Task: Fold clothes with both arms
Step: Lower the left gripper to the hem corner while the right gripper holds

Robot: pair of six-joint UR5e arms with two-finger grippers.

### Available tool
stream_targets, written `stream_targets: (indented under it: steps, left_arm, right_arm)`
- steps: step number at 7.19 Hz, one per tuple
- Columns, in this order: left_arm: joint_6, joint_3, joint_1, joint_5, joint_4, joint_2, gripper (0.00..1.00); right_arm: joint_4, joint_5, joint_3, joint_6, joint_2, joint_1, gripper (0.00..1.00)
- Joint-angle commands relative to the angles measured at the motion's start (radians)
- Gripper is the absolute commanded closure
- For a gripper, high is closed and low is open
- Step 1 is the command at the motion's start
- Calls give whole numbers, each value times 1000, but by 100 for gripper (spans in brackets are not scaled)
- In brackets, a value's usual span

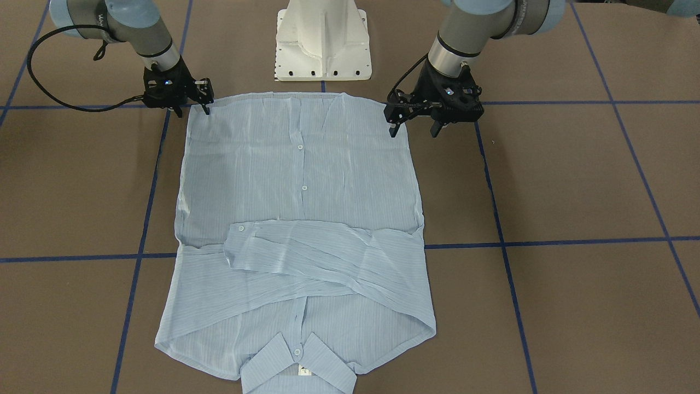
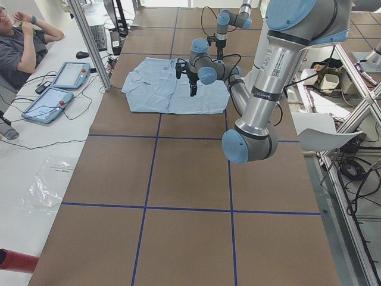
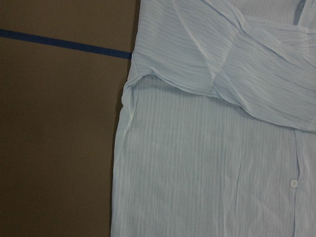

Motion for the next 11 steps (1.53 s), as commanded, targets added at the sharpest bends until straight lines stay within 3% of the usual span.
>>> stream_targets:
  steps: [1,6,8,11]
  left_arm:
    - [0,1,-1,0,0,1,1]
    - [-2,7,0,1,0,3,1]
    - [0,10,0,1,0,3,1]
    - [-12,1,25,13,-44,101,1]
  right_arm:
    - [0,19,1,-1,1,3,72]
    - [0,31,17,-1,-13,9,75]
    - [0,25,33,1,-11,23,100]
    - [2,14,57,32,1,35,100]
